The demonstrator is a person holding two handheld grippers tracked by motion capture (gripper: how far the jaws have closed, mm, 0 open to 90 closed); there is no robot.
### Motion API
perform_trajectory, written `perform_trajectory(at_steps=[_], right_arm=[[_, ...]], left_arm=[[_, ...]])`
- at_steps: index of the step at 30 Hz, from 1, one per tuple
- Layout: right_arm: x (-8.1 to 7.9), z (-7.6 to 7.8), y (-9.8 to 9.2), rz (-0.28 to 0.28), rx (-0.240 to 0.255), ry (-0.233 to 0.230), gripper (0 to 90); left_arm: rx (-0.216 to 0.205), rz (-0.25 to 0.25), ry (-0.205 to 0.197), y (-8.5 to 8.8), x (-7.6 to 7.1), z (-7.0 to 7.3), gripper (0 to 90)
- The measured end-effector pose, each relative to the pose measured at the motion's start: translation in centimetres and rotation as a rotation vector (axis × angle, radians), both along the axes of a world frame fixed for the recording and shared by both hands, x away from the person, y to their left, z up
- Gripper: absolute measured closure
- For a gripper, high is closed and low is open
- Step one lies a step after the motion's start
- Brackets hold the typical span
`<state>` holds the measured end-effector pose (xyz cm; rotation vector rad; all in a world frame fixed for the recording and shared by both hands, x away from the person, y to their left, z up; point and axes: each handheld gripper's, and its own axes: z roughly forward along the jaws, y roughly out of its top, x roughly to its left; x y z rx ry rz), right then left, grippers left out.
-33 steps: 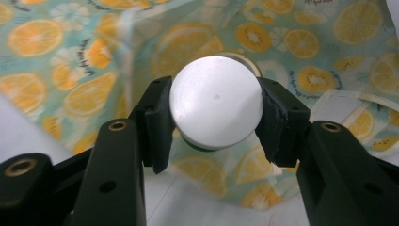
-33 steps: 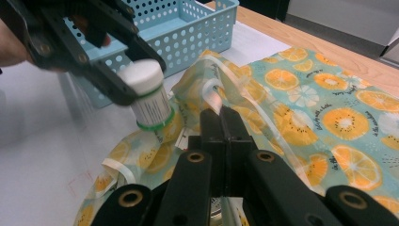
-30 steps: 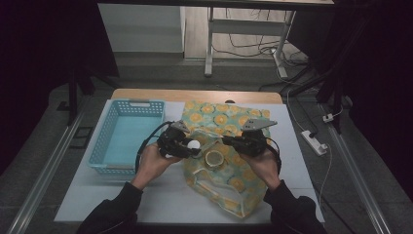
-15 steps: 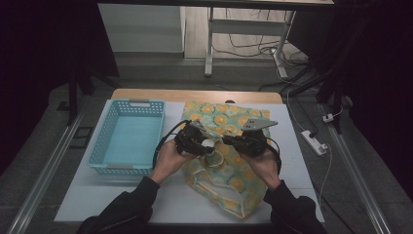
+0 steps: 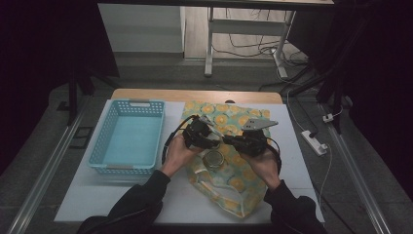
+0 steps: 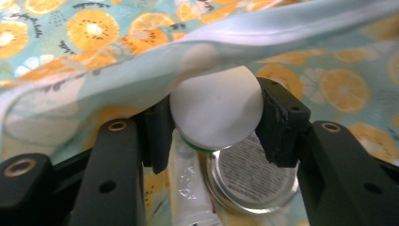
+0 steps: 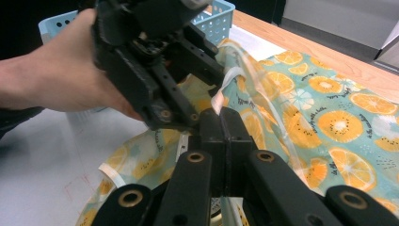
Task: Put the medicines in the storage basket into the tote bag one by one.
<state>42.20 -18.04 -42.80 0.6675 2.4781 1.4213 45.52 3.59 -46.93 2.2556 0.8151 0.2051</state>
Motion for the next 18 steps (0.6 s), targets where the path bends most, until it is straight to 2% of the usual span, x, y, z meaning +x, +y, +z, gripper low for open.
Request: perform_trajectory(at_steps=[10,18], right_arm=[[0.0,-0.1,0.1,-0.005,-0.008,-0.005,89.4],[0.0,-0.2,0.2,-0.007,-0.018,-0.007,89.4]], left_arm=[[-0.001,0.048,-0.007,-0.2,1.5,-1.0,50.5],[-0.001,0.090,-0.017,0.0,2.3,-1.2,50.4]])
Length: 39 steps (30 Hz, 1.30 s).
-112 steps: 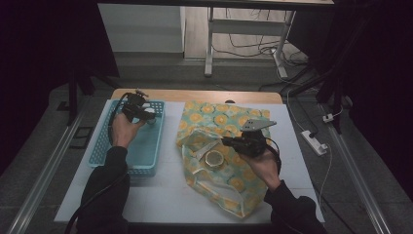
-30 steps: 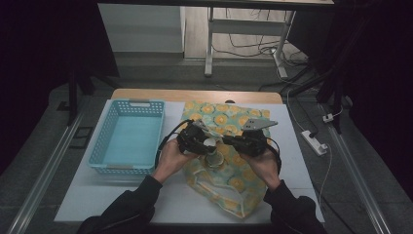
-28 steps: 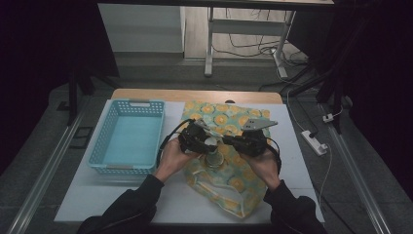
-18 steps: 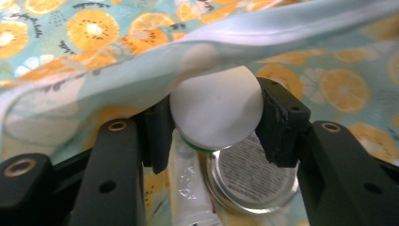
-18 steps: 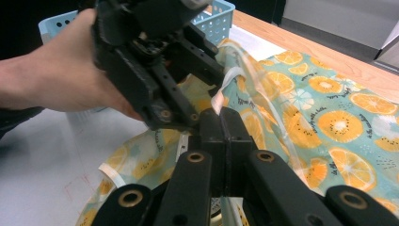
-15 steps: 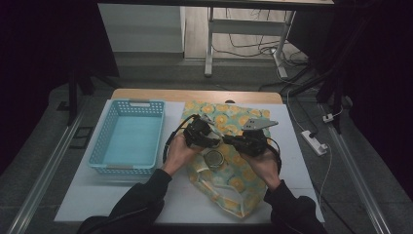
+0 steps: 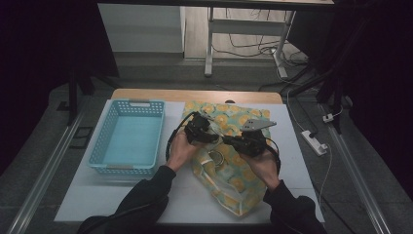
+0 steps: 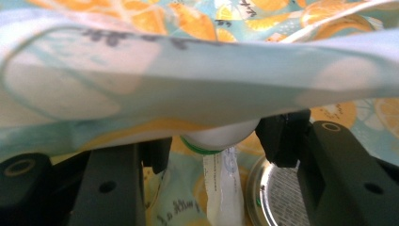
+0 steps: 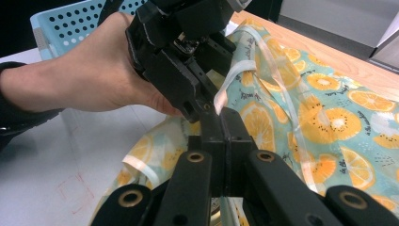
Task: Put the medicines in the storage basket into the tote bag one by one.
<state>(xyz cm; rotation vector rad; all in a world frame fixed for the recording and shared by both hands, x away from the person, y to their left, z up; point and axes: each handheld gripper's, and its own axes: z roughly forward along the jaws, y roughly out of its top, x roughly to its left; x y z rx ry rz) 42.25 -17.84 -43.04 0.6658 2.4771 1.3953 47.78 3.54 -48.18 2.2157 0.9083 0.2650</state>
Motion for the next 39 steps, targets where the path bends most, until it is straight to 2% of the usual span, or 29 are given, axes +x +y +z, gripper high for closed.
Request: perform_trajectory(at_steps=[5,9,12,16,19,24,28,30,39], right_arm=[[0.0,0.0,-0.1,-0.006,0.002,0.000,89.4],[0.1,-0.1,0.0,-0.005,-0.001,0.004,89.4],[0.1,-0.1,-0.1,-0.006,0.001,0.006,89.4],[0.1,-0.1,-0.1,-0.008,0.005,0.006,89.4],[0.1,-0.1,-0.1,-0.007,0.005,0.006,89.4],[0.1,0.0,-0.2,-0.007,0.010,0.005,89.4],[0.1,0.0,-0.2,-0.004,0.009,0.006,89.4],[0.1,0.0,-0.1,-0.005,0.008,0.005,89.4],[0.0,0.1,-0.1,-0.005,0.010,0.004,89.4]], left_arm=[[0.003,0.024,-0.002,0.2,0.2,-0.3,50.4],[-0.004,0.029,0.008,0.3,0.4,-0.5,50.1],[0.007,0.028,0.002,0.3,0.3,-0.4,48.7],[0.006,0.020,0.009,0.1,0.1,0.0,38.5],[0.027,0.010,0.008,0.0,-0.2,0.2,31.9],[0.035,0.001,0.009,0.2,-0.9,0.7,24.2],[0.010,-0.001,0.002,0.8,-1.5,1.3,21.1],[0.013,0.002,-0.004,1.1,-1.8,1.5,18.9],[-0.011,-0.026,0.014,2.0,-3.2,2.0,16.5]])
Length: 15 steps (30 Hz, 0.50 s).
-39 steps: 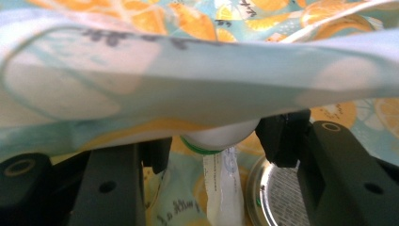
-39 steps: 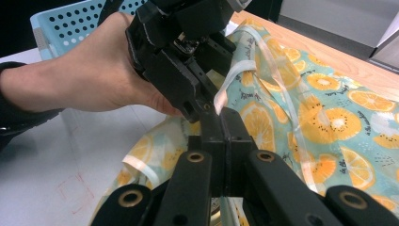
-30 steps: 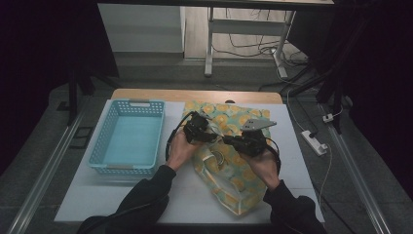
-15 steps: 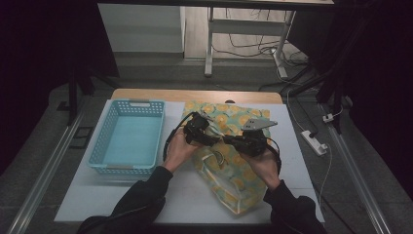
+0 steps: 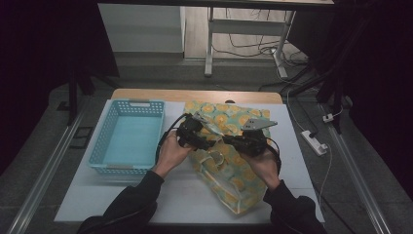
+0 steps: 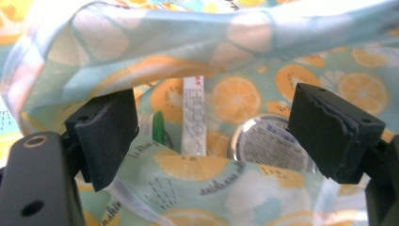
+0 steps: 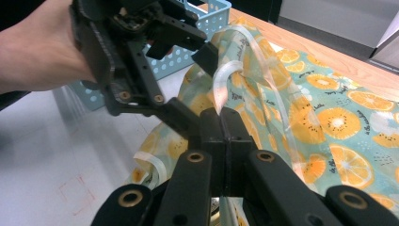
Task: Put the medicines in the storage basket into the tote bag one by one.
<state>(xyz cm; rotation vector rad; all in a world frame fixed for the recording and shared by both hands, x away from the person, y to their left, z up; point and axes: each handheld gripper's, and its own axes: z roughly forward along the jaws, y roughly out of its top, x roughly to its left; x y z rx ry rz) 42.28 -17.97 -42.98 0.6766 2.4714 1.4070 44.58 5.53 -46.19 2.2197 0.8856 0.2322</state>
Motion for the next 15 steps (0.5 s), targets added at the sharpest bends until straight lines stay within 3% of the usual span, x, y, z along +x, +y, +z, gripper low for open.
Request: perform_trajectory(at_steps=[15], right_arm=[[-0.1,0.0,0.1,0.008,0.005,-0.001,89.3]], left_arm=[[-0.105,-0.128,0.052,1.0,-3.0,0.1,3.2]])
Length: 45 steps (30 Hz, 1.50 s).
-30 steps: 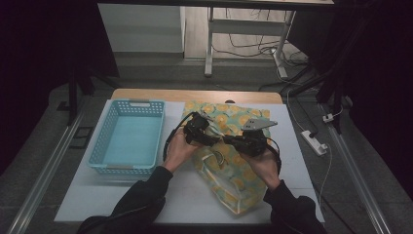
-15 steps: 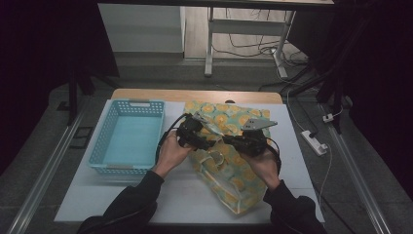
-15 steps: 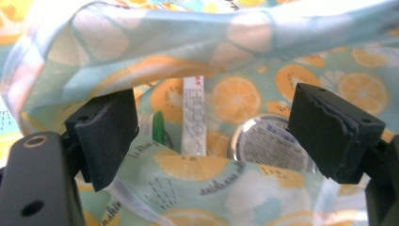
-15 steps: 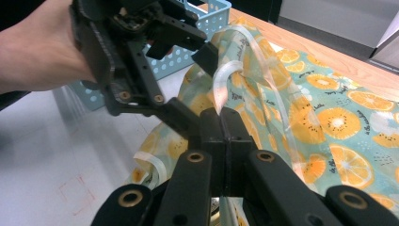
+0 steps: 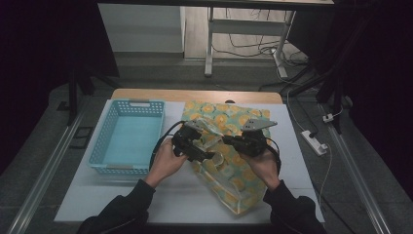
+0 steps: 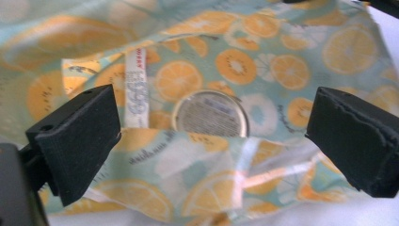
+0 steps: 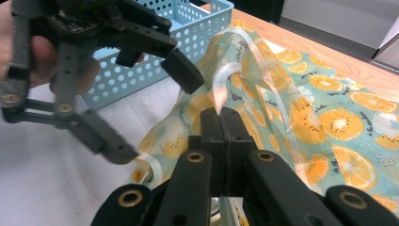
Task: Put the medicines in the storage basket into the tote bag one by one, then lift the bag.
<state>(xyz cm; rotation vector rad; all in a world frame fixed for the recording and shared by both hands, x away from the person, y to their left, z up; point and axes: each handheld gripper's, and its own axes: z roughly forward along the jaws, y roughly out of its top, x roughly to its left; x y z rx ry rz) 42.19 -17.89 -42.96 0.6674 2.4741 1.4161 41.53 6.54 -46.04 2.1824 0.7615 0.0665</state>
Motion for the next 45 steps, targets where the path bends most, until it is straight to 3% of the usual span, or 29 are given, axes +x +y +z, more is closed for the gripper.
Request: perform_trajectory(at_steps=[5,13,20,28,31,35,38,45], right_arm=[[-0.1,0.0,0.0,0.003,-0.001,0.001,89.4],[-0.1,0.0,0.0,0.007,0.002,0.003,89.4],[-0.2,0.1,0.0,0.009,-0.002,0.003,89.4],[-0.1,0.1,0.1,0.008,0.001,0.003,89.4],[-0.1,0.0,0.1,0.011,-0.003,0.003,89.4],[-0.2,0.0,0.2,0.011,-0.004,0.004,89.4],[-0.1,0.0,0.1,0.011,-0.003,0.003,89.4],[-0.1,0.0,0.1,0.009,-0.004,0.006,89.4]], left_arm=[[-0.038,-0.032,0.014,0.5,-0.8,-0.1,2.0],[-0.052,-0.061,0.010,1.0,-1.8,-0.2,0.9],[-0.018,-0.082,-0.004,0.7,-2.1,-0.2,0.4],[0.024,-0.084,-0.057,-0.5,-1.7,-0.6,0.1],[0.044,-0.107,-0.066,-1.2,-1.4,-0.7,0.3],[0.077,-0.136,-0.060,-2.3,-1.2,-1.0,1.4],[0.125,-0.158,-0.060,-3.2,-1.1,-1.5,3.3],[0.167,-0.235,-0.019,-3.6,-1.0,-3.1,4.0]])
